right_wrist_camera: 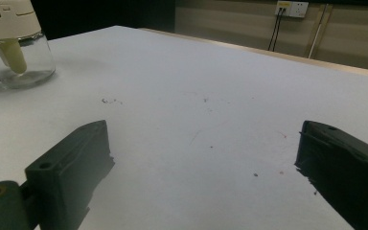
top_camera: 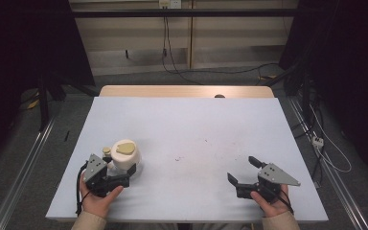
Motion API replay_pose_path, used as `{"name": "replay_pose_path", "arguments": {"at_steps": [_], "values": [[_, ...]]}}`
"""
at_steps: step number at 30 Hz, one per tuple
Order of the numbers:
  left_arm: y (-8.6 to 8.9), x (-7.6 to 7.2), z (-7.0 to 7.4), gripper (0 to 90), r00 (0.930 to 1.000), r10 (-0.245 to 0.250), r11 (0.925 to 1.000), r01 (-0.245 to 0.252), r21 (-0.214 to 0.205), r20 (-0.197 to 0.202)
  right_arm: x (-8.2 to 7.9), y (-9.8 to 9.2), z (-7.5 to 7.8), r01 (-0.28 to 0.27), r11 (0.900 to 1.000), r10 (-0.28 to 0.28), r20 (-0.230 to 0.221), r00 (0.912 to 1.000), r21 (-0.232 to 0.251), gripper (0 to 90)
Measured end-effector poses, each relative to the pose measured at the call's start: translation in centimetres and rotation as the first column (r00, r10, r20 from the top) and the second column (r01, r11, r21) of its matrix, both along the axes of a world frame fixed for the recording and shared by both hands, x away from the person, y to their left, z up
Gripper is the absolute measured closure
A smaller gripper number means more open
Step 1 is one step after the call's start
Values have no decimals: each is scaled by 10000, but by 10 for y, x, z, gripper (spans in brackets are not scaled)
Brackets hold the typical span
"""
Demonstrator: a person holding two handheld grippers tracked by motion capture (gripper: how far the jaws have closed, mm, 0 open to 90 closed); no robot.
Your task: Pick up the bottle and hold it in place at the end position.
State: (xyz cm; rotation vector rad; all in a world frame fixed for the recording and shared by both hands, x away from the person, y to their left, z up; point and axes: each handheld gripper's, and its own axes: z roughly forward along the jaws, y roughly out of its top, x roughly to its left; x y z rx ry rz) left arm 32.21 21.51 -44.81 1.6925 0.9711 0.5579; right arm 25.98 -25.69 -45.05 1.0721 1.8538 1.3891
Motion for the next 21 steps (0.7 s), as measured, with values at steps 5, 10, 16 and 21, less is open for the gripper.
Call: {"name": "replay_pose_path", "arguments": {"at_steps": [5,10,16,21], "values": [[0,7,-1,48,9999,-125,9998,124,-165,-75,0,0,0,-6,10000,6,16,10000,7,45],[-4,9,-2,32,10000,-26,10000,26,-31,37,0,0,0,-3,10000,3,17,10000,16,45],[-7,10,-3,25,9996,188,9997,-192,143,214,0,0,0,-20,10000,20,10,10000,27,45],[-11,12,-5,21,9989,342,9994,-340,-69,335,0,0,0,-11,10000,11,10,10000,26,45]]}}
